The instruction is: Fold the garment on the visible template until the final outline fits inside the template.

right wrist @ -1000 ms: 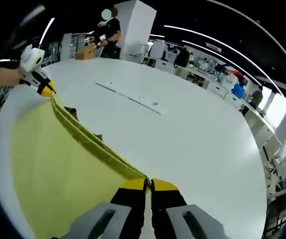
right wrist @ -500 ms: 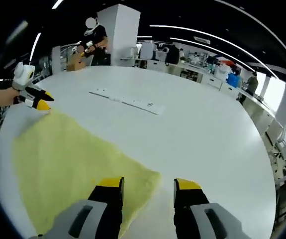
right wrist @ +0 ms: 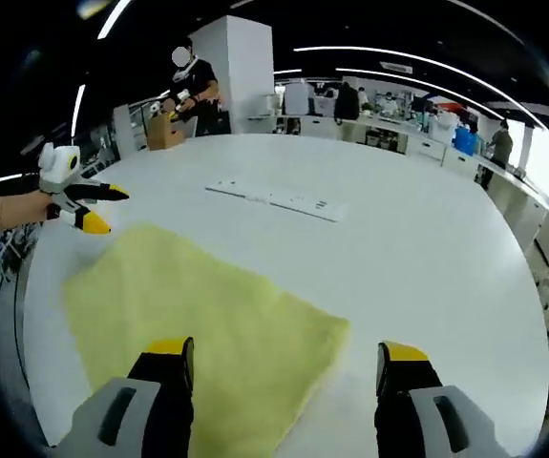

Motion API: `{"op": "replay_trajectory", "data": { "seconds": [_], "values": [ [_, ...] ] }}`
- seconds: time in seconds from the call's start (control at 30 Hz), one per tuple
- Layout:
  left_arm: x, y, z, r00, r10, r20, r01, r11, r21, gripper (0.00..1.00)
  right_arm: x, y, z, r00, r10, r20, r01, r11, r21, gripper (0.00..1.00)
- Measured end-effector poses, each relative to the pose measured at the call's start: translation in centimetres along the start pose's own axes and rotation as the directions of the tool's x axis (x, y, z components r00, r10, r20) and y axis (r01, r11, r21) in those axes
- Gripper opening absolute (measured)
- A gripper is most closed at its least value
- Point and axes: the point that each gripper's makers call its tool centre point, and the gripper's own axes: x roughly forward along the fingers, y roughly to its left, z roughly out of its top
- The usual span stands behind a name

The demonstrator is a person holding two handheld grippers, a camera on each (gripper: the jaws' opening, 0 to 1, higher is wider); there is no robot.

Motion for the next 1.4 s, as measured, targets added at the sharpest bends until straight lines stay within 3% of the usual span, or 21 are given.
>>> {"op": "replay_trajectory", "data": {
  "seconds": [0.23, 0.7, 1.07, 1.4],
  "values": [
    [-1.7, -1.1, -0.8, 1.000, -0.026, 0.013, 0.026, 1.000, -0.014, 0.78, -1.9, 1.1, -0.9, 1.000, 0.031, 0.000, -0.031, 0.999, -0.022, 0.79],
    [-4.9, -3.6, -3.1, 0.998, -0.038, 0.044, 0.040, 0.998, -0.047, 0.74, -5.2, 3.0, -3.2, 0.998, 0.056, 0.028, -0.056, 0.998, -0.024, 0.75],
    [-6.2, -6.5, -6.8, 0.997, -0.074, 0.017, 0.075, 0.993, -0.087, 0.59, -6.9, 4.6, -5.8, 0.996, 0.080, 0.042, -0.080, 0.997, 0.006, 0.67],
    [-6.6, -8.0, -8.1, 0.993, -0.111, 0.028, 0.114, 0.984, -0.140, 0.40, -7.3, 5.8, -7.9, 0.996, 0.087, 0.028, -0.087, 0.996, 0.026, 0.61]
  ]
}}
